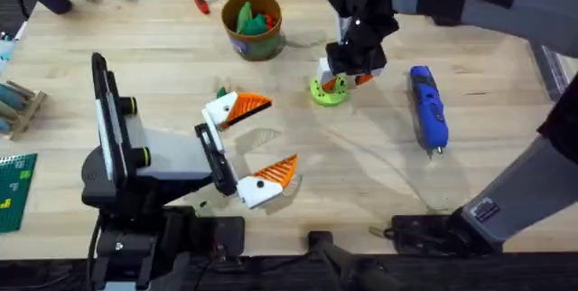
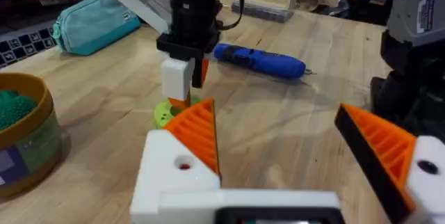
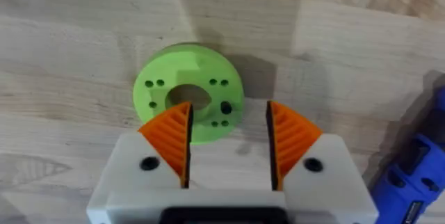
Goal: Pick up the gripper from the table and insert it into the empty holder that is missing its gripper. Then pick up a screw, insert it into the mounting hole, and use the screwdriver to tighten it. Finally, clean up the table by picking up the vegetable and placing it into the bucket.
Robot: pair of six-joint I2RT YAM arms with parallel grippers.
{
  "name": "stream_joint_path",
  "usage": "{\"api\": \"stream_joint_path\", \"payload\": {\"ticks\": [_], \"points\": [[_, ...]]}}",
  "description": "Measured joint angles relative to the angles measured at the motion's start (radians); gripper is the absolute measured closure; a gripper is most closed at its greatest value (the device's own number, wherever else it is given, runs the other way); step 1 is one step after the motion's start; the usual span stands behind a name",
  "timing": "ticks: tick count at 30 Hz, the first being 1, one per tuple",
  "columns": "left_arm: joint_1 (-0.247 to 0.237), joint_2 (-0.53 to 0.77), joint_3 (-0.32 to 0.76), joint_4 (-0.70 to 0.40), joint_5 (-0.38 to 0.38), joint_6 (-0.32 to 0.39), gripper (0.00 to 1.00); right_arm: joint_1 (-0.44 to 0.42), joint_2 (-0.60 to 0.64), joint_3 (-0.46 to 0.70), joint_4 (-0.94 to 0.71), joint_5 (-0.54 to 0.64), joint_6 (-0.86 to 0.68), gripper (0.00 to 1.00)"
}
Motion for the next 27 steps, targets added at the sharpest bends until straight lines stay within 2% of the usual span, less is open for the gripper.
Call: {"api": "stream_joint_path", "payload": {"ticks": [6,27], "points": [[0.0,0.0,0.0,0.0,0.0,0.0,0.015,0.0,0.0,0.0,0.002,0.0,0.002,0.489],[0.0,0.0,0.0,0.0,0.0,0.0,0.015,0.0,0.0,0.0,0.004,0.0,0.004,0.829]]}}
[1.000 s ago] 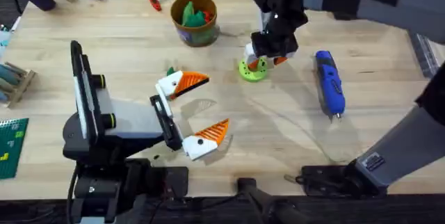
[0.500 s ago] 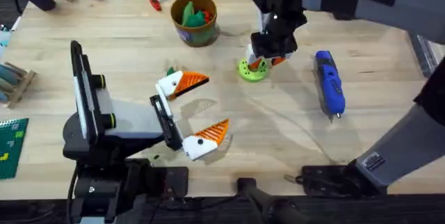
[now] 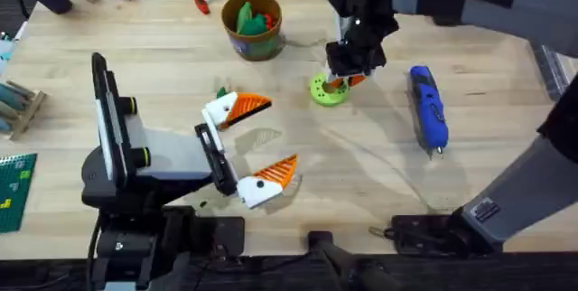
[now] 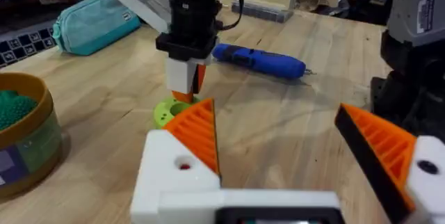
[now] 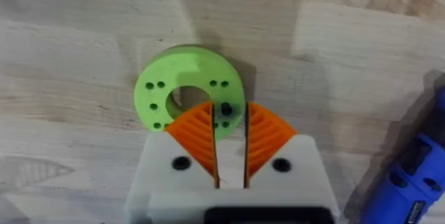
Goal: Pick up the gripper from the table and insert it into the empty holder that is missing its gripper. Then pick up a screw, insert it into the mounting hole, and use the screwdriver to tighten it. Finally, clean up the table by picking up the vegetable and placing it into the bucket.
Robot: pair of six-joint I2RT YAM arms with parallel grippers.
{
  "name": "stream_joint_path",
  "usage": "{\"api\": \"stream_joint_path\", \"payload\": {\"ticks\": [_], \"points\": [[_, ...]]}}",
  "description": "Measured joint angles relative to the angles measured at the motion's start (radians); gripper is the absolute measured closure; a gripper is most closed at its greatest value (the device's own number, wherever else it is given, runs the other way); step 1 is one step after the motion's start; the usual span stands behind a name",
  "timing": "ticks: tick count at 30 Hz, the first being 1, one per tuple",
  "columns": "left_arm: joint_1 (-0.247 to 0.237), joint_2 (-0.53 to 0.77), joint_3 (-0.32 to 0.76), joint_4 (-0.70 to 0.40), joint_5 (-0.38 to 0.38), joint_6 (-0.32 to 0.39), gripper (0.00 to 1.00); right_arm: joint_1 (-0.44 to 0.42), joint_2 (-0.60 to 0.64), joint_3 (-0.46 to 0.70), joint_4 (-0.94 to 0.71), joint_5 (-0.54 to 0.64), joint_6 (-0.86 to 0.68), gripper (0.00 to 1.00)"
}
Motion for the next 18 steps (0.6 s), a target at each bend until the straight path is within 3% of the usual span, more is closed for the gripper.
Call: {"api": "stream_joint_path", "payload": {"ticks": [14,18], "points": [[0.0,0.0,0.0,0.0,0.0,0.0,0.015,0.0,0.0,0.0,0.02,0.0,0.003,0.909],[0.0,0.0,0.0,0.0,0.0,0.0,0.014,0.0,0.0,0.0,0.021,0.0,0.003,0.985]]}}
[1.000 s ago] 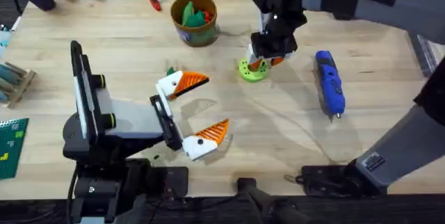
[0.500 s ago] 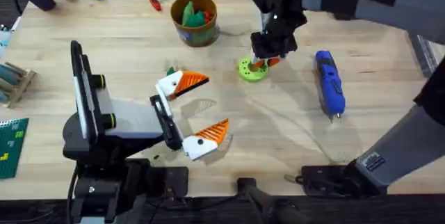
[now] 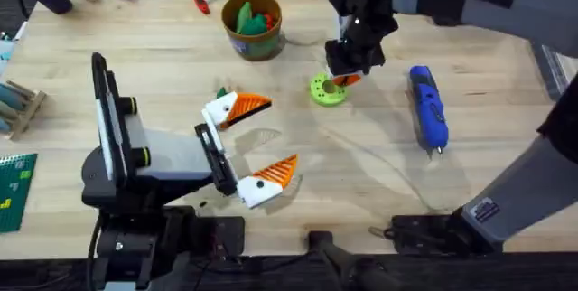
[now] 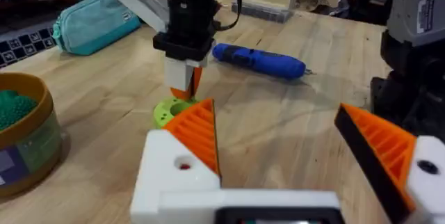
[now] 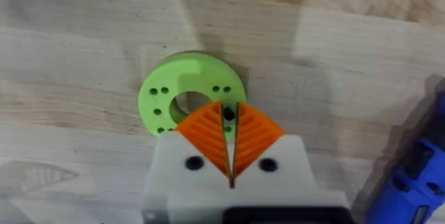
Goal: Pick up the gripper from the table and insert it into the empty holder that is missing its gripper. Then pick up a screw, insert it into the mounting hole, and use the screwdriver to tighten it. Finally, clean up the table by picking up the vegetable and placing it into the bucket.
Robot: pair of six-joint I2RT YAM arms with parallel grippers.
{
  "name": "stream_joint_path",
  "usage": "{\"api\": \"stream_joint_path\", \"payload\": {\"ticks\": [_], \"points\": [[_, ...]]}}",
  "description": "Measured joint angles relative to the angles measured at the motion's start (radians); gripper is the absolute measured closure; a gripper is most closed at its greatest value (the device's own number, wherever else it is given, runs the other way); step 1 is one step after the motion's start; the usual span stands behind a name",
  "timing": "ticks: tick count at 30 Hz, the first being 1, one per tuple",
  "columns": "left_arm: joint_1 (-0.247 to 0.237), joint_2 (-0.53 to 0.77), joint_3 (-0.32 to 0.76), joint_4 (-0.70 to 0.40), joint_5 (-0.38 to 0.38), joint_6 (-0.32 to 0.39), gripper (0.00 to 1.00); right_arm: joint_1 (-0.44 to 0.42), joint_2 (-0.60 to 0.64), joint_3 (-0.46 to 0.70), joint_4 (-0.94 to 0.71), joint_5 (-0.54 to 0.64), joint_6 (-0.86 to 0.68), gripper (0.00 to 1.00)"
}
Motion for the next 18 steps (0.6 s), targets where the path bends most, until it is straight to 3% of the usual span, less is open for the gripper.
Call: {"api": "stream_joint_path", "payload": {"ticks": [18], "points": [[0.0,0.0,0.0,0.0,0.0,0.0,0.014,0.0,0.0,0.0,0.001,0.0,0.001,0.995]]}}
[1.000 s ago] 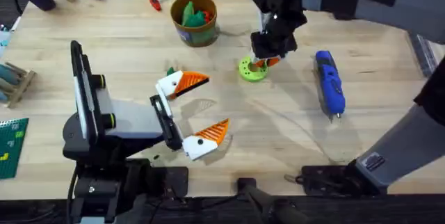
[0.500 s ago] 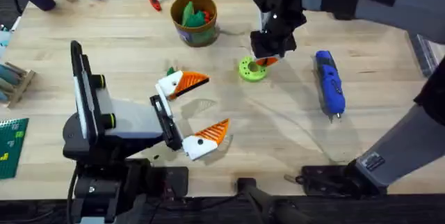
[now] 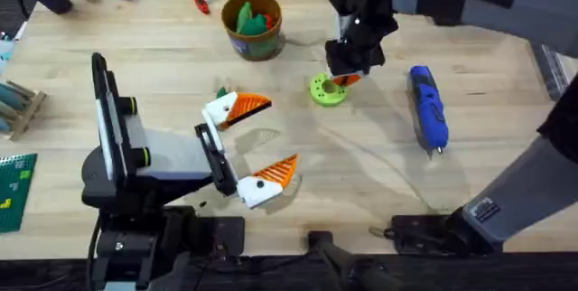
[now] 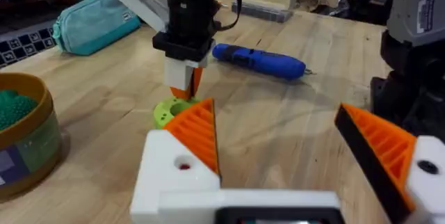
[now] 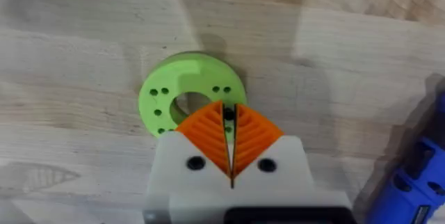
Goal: Pick up the gripper from the table and insert it into the empty holder that is missing its gripper. Then pick up a screw, insert it into the mounting hole, and use the screwdriver to tighten it. Finally, clean up the table by picking up the vegetable and placing it into the bucket.
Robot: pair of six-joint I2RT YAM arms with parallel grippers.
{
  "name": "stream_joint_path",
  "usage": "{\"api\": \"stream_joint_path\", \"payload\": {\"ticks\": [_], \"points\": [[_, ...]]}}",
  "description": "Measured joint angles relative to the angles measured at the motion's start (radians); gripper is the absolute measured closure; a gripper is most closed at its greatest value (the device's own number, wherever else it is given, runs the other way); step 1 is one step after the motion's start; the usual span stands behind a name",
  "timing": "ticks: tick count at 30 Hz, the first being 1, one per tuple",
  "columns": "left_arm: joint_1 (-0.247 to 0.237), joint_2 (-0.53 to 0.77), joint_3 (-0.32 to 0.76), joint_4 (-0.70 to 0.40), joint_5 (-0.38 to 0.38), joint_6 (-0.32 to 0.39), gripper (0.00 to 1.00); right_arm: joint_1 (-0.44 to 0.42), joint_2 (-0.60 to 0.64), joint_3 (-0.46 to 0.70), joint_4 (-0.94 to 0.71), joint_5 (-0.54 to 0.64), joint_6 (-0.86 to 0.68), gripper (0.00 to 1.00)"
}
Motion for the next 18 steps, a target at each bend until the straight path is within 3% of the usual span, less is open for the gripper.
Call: {"api": "stream_joint_path", "payload": {"ticks": [7,18], "points": [[0.0,0.0,0.0,0.0,0.0,0.0,0.015,0.0,-0.012,0.0,0.0,0.0,0.0,0.995],[0.0,0.0,0.0,0.0,0.0,0.0,0.015,0.0,-0.126,0.0,-0.029,0.0,-0.003,0.995]]}}
